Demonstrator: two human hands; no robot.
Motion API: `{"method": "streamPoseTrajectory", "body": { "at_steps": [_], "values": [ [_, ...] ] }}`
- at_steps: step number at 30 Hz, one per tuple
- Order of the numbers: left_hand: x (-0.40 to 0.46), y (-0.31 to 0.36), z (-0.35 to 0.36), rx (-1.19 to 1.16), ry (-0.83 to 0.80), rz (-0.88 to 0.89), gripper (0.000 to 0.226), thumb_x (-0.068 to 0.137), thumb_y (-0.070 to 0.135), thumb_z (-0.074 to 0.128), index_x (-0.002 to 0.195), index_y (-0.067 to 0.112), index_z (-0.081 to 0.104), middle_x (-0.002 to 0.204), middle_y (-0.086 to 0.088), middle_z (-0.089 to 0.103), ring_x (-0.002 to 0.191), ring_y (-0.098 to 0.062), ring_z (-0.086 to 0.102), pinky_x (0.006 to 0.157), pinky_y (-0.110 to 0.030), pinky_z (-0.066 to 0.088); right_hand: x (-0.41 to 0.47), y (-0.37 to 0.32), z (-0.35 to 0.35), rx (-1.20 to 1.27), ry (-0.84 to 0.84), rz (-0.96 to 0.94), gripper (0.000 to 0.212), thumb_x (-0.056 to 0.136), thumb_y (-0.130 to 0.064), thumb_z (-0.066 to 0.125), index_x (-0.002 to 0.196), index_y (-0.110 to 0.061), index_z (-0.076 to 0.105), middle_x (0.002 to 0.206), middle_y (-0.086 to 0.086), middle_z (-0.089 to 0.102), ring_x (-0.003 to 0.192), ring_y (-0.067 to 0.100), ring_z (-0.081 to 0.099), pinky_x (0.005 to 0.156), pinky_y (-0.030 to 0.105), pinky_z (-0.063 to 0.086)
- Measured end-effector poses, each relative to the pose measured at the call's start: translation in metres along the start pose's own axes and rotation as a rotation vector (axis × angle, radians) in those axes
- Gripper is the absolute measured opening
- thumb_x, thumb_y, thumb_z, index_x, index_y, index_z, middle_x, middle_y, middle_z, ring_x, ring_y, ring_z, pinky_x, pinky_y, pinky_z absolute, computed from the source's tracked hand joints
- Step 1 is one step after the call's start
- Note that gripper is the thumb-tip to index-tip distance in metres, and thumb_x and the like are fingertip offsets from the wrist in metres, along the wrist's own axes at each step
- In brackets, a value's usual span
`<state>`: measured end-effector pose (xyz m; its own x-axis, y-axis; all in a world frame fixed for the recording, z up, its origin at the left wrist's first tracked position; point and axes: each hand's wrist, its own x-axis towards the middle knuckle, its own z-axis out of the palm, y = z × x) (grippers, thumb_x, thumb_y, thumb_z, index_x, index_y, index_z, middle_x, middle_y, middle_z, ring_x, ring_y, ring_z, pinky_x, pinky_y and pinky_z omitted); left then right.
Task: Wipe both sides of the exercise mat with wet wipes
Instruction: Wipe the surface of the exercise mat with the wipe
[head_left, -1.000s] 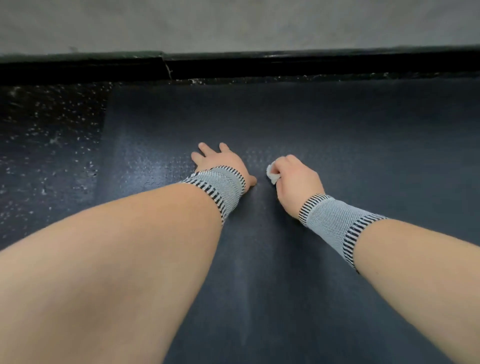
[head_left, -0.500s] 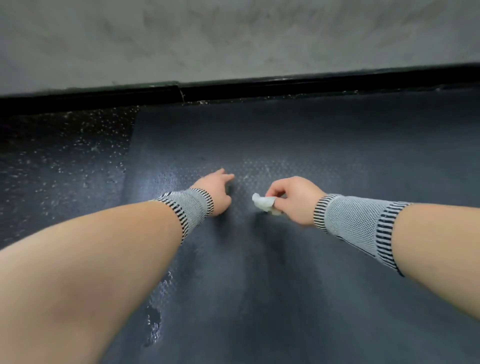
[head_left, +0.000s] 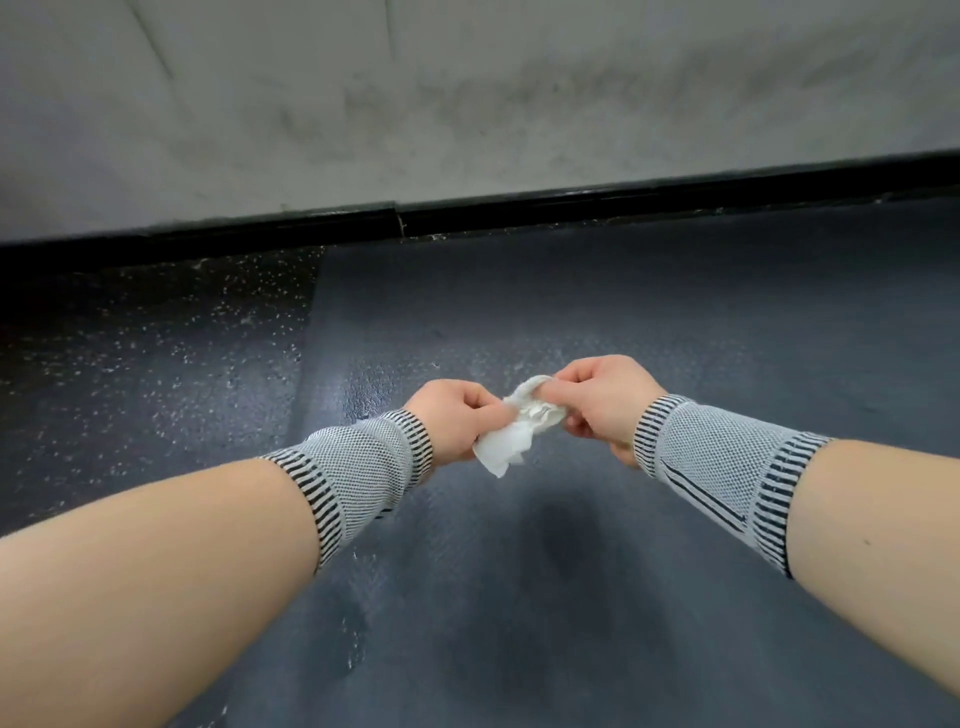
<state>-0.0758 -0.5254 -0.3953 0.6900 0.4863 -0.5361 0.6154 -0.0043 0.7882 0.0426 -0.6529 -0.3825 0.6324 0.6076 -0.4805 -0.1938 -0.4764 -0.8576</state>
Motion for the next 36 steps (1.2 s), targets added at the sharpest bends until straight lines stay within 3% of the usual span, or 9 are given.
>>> {"method": "streamPoseTrajectory", "body": {
  "at_steps": [5, 9, 13, 17, 22, 26, 30, 34, 36],
  "values": [
    [-0.008, -0.001, -0.008, -0.211, -0.041, -0.04, 0.023, 0.095, 0.022, 0.064, 0.074, 0.014, 0.062, 0.073, -0.005, 0.064, 0.06, -0.012, 0.058, 0.055, -0.023, 0.047, -0.012, 0.003, -0.005, 0.021, -0.024, 0.054, 0.039, 0.079, -0.028, 0.075, 0.049, -0.02, 0.052, 0.047, -0.009, 0.051, 0.053, 0.01, 0.047, 0.059, 0.027, 0.046],
    [-0.013, 0.004, -0.007, -0.201, -0.048, -0.094, 0.024, 0.098, 0.03, 0.057, 0.081, 0.016, 0.065, 0.069, 0.002, 0.062, 0.057, -0.008, 0.056, 0.053, -0.02, 0.047, -0.017, -0.006, -0.006, 0.105, -0.073, 0.061, 0.025, 0.087, -0.028, 0.066, 0.066, -0.018, 0.056, 0.071, 0.001, 0.061, 0.066, 0.014, 0.056, 0.063, 0.026, 0.047],
    [-0.012, 0.001, -0.01, 0.093, 0.114, 0.033, 0.035, 0.094, 0.044, 0.058, 0.087, 0.01, 0.068, 0.084, -0.009, 0.068, 0.069, -0.018, 0.059, 0.065, -0.029, 0.047, -0.02, -0.015, -0.011, 0.187, -0.049, 0.097, 0.018, 0.09, -0.029, 0.062, 0.083, -0.013, 0.063, 0.079, 0.006, 0.066, 0.066, 0.015, 0.06, 0.061, 0.028, 0.049],
    [-0.028, 0.012, 0.001, 0.062, 0.08, 0.154, 0.053, 0.06, 0.07, 0.067, 0.082, 0.023, 0.07, 0.093, -0.003, 0.073, 0.092, -0.02, 0.068, 0.085, -0.039, 0.055, -0.022, -0.017, -0.013, 0.246, -0.012, 0.118, 0.019, 0.09, -0.027, 0.063, 0.09, -0.008, 0.065, 0.085, 0.01, 0.069, 0.071, 0.02, 0.063, 0.062, 0.03, 0.051],
    [-0.028, 0.02, 0.02, -0.1, -0.041, 0.061, 0.031, 0.074, 0.043, 0.076, 0.081, 0.012, 0.071, 0.069, -0.001, 0.061, 0.068, -0.017, 0.056, 0.072, -0.035, 0.049, -0.024, -0.017, -0.008, 0.216, -0.067, 0.101, 0.019, 0.086, -0.028, 0.067, 0.076, -0.012, 0.063, 0.078, 0.007, 0.069, 0.069, 0.019, 0.062, 0.061, 0.03, 0.049],
    [-0.021, 0.021, 0.017, -0.218, 0.02, -0.023, 0.02, 0.083, 0.02, 0.067, 0.063, 0.017, 0.067, 0.069, -0.005, 0.062, 0.064, -0.02, 0.054, 0.065, -0.03, 0.047, -0.025, -0.014, -0.013, 0.212, -0.086, 0.089, 0.024, 0.083, -0.001, 0.063, 0.069, -0.014, 0.049, 0.078, 0.011, 0.064, 0.066, 0.021, 0.062, 0.066, 0.033, 0.054],
    [-0.018, 0.021, 0.014, -0.446, 0.046, -0.164, 0.016, 0.097, 0.015, 0.051, 0.104, 0.009, 0.064, 0.096, -0.008, 0.072, 0.077, -0.018, 0.069, 0.058, -0.028, 0.053, -0.025, -0.009, -0.025, 0.198, 0.009, 0.112, 0.021, 0.08, 0.011, 0.053, 0.086, -0.008, 0.059, 0.079, 0.008, 0.058, 0.061, 0.013, 0.054, 0.054, 0.024, 0.05],
    [-0.019, 0.026, 0.017, -0.599, -0.012, -0.196, 0.027, 0.101, 0.02, 0.042, 0.114, 0.006, 0.062, 0.096, -0.009, 0.072, 0.077, -0.023, 0.068, 0.07, -0.036, 0.056, -0.021, -0.005, -0.025, 0.206, 0.14, 0.111, 0.027, 0.079, 0.008, 0.058, 0.099, -0.009, 0.062, 0.088, 0.009, 0.064, 0.06, 0.013, 0.056, 0.051, 0.022, 0.047],
    [-0.022, 0.031, 0.021, -0.614, -0.021, -0.186, 0.029, 0.104, 0.022, 0.04, 0.117, 0.007, 0.061, 0.096, -0.008, 0.072, 0.073, -0.021, 0.069, 0.061, -0.033, 0.056, -0.019, -0.004, -0.021, 0.217, 0.184, 0.116, 0.022, 0.081, 0.001, 0.063, 0.1, -0.01, 0.061, 0.086, 0.009, 0.064, 0.061, 0.015, 0.057, 0.051, 0.024, 0.047]
  ]
}}
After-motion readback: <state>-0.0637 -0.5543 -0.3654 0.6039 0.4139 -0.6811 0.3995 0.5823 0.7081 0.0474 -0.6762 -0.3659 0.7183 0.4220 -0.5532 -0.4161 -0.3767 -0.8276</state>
